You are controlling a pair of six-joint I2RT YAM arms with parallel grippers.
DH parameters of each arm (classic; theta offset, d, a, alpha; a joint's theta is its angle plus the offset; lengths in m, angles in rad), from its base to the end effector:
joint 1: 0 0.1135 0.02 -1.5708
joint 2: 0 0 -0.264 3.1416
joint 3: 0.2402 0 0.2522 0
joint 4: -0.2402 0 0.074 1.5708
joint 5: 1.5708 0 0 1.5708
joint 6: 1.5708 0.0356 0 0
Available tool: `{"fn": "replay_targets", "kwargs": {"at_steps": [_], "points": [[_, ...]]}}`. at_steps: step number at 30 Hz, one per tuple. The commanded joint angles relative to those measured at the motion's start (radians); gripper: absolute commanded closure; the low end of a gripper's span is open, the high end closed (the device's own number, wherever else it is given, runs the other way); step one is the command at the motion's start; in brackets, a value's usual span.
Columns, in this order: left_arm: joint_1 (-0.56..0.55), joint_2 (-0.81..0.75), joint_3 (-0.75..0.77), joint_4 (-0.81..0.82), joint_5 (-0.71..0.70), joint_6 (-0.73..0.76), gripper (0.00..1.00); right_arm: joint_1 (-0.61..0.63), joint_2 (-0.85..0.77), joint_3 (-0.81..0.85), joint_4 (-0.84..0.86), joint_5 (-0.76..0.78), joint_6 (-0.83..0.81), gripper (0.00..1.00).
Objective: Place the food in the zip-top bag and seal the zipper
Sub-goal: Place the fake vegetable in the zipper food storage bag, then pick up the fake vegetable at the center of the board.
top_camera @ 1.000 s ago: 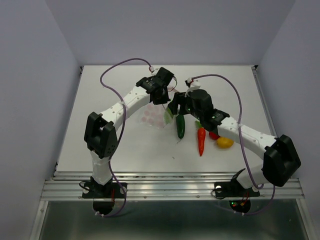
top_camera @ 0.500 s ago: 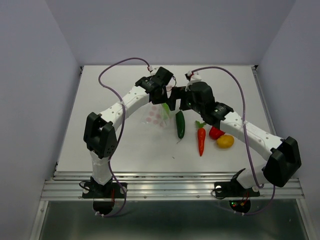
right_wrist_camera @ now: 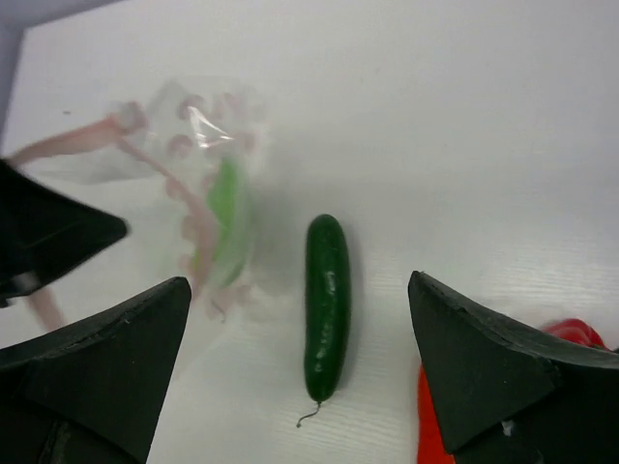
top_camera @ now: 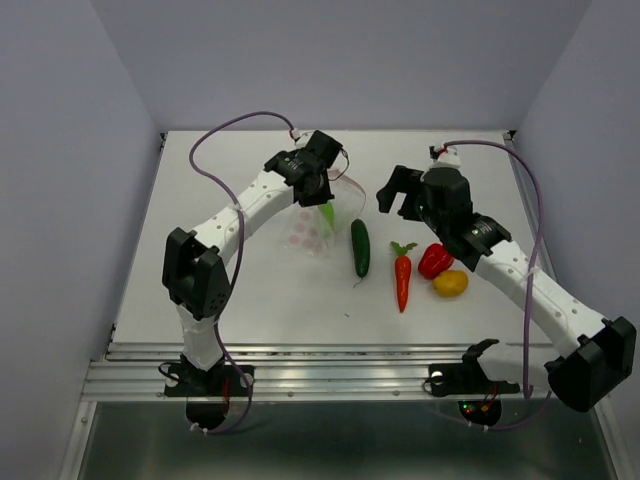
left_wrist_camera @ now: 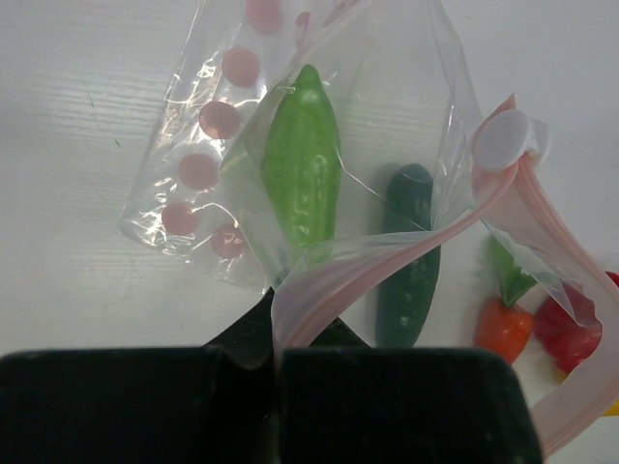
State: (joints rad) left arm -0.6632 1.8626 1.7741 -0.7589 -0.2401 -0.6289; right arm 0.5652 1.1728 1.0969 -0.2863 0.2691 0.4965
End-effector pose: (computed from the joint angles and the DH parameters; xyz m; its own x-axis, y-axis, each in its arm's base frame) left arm 0.3339 -0.2501 0.3231 -0.7565 -0.1341 -0.6401 0.0358 0.9688 -0.2452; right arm 0.2312 0.1354 0.3597 -0.4090 0.2844 -0.8671 -0.1268 0.9233 0.3626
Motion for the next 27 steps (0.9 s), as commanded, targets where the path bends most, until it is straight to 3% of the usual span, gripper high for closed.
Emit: {"fn": "replay_targets", "kwargs": {"at_steps": [1,14,20,23,27], "points": [[0.008,-0.085,0.071,-0.014,-0.025,0.02,1.0,-0.044,0.083,-0.049,-0.042,-0.086,0.042,0.0],[0.008,-0.082,0.07,-0.017,-0.016,0.024,1.0,-0.044,0.45,0.027,0.044,-0.316,-0.01,0.03],[0.008,-0.089,0.065,-0.011,-0.013,0.023,1.0,-0.044,0.531,0.021,0.073,-0.304,0.008,0.07],[0.008,-0.091,0.056,-0.008,-0.011,0.023,1.0,-0.044,0.562,0.014,0.093,-0.309,0.023,0.12],[0.008,-0.097,0.047,-0.003,-0.011,0.023,1.0,-0.044,0.587,0.015,0.099,-0.282,0.034,0.26]]}}
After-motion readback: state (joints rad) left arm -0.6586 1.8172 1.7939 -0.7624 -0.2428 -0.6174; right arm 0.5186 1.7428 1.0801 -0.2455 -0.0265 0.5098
